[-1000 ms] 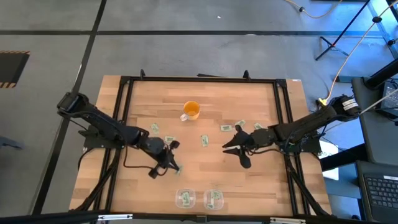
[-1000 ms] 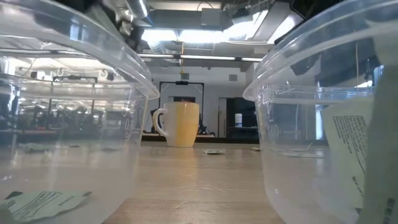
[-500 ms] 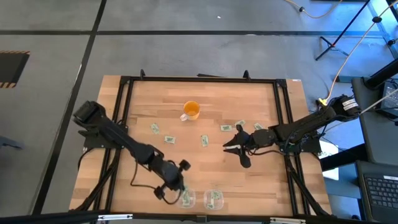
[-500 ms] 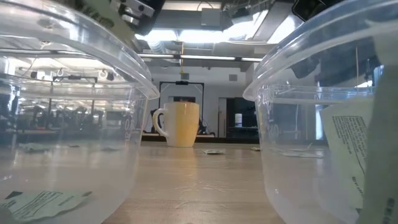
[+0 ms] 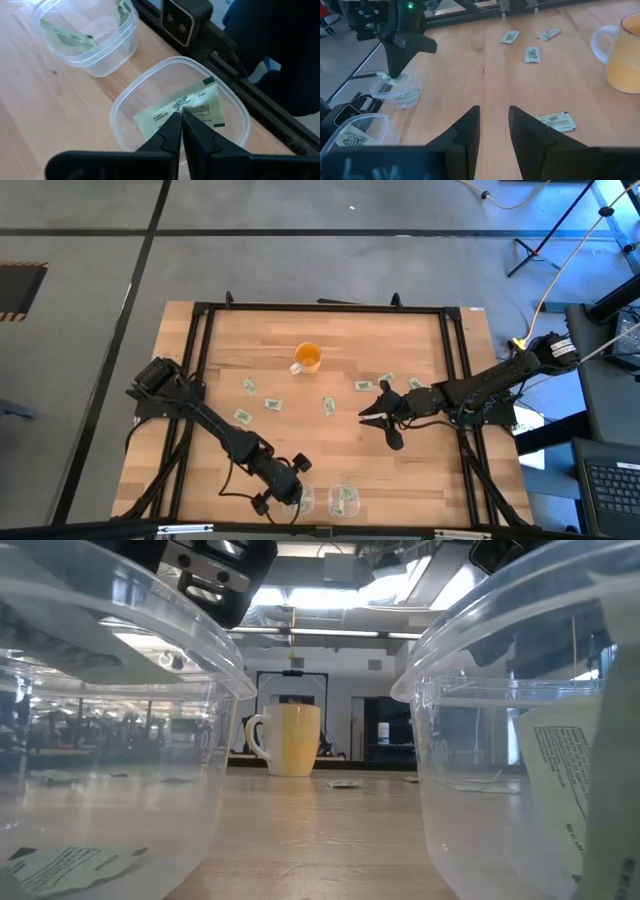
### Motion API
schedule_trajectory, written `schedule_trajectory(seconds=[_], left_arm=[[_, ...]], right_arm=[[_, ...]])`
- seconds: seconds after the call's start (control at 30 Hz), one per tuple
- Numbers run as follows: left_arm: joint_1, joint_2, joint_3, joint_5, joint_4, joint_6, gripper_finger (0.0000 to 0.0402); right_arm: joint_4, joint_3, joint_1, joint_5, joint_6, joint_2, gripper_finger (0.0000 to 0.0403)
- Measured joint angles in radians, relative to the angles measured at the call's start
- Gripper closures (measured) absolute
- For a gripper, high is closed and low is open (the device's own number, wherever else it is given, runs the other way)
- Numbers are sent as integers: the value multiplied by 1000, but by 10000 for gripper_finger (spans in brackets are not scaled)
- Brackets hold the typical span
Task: Pick and place items into bin
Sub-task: Put the green stevia packet into the left transparent bin, then put the green stevia packet into the right transparent bin
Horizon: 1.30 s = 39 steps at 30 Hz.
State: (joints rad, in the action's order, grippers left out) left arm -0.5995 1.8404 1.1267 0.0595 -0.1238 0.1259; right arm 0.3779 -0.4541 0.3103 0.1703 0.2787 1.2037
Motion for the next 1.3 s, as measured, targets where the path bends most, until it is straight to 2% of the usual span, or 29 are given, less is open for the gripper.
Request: schedule_trajectory(seconds=[0.27,0.4,0.53,0.67,0.8,0.9,1.0,1.3], left_arm=[[1,-1,0,-34,-16,-7,357],[3,-41,0,-46,-53,-8,345],[7,-147,0,-109,-141,-32,341],[23,-282,0,-191,-294,-41,340],[52,-409,-27,-257,-399,-99,340],[76,-492,-97,-277,-393,-114,340],[102,-563,-206,-276,-309,-114,338],[171,-750,-528,-275,-14,-142,338]], right_arm=[[0,0,0,0,0,0,297],[0,0,0,-1,1,0,297],[3,0,1,-7,1,0,297],[5,0,1,-6,15,0,297],[-57,-2,2,20,104,0,297],[-209,-2,1,77,179,0,297],[-345,-1,1,109,244,1,297],[-526,-1,1,126,264,1,297]])
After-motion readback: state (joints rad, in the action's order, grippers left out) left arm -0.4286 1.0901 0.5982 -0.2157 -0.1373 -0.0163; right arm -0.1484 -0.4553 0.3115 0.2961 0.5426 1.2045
